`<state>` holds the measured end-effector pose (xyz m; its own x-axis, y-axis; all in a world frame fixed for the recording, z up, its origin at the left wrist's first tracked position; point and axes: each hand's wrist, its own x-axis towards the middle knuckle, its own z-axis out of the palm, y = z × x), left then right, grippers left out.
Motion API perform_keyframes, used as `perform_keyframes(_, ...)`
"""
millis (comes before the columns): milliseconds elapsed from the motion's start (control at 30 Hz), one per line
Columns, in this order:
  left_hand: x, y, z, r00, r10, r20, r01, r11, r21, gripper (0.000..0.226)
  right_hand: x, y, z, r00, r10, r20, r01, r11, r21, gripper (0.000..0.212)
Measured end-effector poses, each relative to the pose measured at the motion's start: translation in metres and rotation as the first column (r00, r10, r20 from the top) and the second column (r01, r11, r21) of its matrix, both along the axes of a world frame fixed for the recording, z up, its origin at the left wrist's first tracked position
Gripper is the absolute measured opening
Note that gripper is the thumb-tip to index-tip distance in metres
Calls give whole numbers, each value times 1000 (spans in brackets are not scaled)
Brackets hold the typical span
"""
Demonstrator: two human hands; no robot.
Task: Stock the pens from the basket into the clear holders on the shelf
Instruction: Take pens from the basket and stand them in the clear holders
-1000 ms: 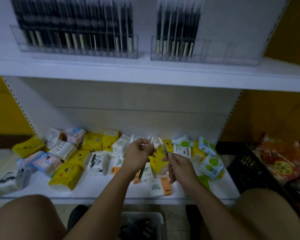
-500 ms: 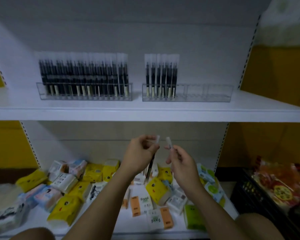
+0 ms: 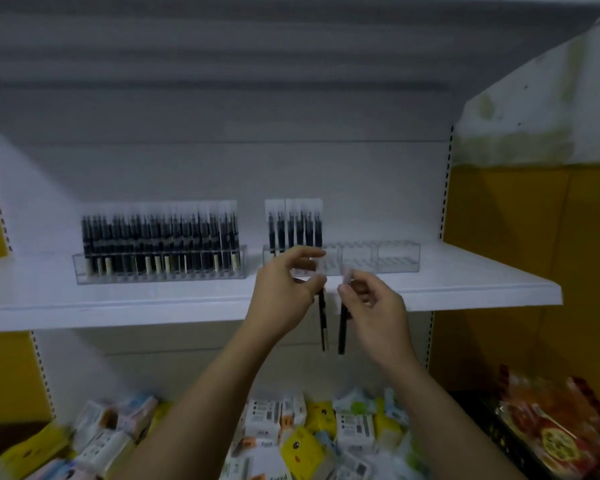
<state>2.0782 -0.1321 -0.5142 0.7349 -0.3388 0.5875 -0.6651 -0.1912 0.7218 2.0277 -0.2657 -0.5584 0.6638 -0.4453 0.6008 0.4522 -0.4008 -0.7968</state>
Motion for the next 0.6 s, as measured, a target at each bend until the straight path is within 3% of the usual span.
perform_keyframes(167, 13, -20, 39, 991, 18, 130, -23, 999, 39, 29, 8, -26, 49, 996, -28, 85, 34, 997, -69, 55)
perform_keyframes(333, 33, -42, 81, 981, 18, 193, -19, 1000, 5, 29, 27, -54, 92, 988, -63, 140, 88, 980, -176, 45)
perform_keyframes(600, 83, -76, 128, 922, 116, 370, -135, 990, 25, 20, 85, -89, 126, 973, -90, 214, 128, 977, -170, 41)
